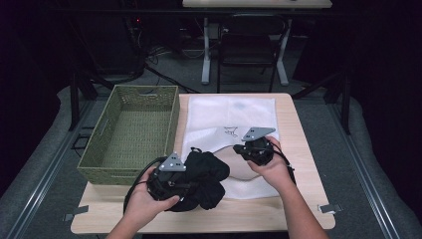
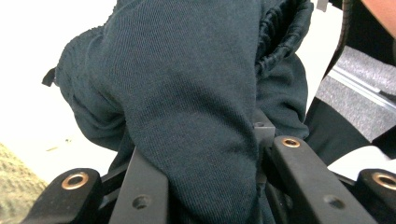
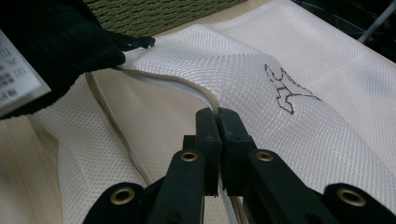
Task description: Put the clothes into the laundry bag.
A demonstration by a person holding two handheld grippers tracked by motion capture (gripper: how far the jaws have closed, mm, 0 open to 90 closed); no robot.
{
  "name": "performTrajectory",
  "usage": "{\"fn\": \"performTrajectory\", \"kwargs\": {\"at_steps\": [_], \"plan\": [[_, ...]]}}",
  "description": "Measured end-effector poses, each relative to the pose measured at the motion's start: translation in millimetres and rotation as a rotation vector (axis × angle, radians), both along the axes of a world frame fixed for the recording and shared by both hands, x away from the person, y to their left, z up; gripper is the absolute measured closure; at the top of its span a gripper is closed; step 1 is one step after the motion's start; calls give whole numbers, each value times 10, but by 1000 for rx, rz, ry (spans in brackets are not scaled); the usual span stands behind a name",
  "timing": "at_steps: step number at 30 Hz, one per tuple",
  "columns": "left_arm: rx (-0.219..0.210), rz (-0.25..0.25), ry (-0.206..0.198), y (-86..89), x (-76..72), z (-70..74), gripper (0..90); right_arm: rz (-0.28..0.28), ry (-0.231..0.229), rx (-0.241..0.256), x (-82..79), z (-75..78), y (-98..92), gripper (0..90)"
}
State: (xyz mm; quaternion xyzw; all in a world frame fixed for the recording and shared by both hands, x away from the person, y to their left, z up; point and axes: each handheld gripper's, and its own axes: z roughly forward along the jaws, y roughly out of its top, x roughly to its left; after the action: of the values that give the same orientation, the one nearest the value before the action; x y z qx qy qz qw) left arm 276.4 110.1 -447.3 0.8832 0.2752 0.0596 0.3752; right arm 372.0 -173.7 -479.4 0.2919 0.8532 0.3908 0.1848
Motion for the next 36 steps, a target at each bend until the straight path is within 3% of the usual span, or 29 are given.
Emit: {"fn": "performTrajectory", "kwargs": {"at_steps": [11,36], "plan": [[-4,-28,25,-188,-2,-176,695,3,5,-1,2,-16,25,880],[-7,-70,37,-501,45,-323,697,8,9,10,-10,-17,41,880]]}}
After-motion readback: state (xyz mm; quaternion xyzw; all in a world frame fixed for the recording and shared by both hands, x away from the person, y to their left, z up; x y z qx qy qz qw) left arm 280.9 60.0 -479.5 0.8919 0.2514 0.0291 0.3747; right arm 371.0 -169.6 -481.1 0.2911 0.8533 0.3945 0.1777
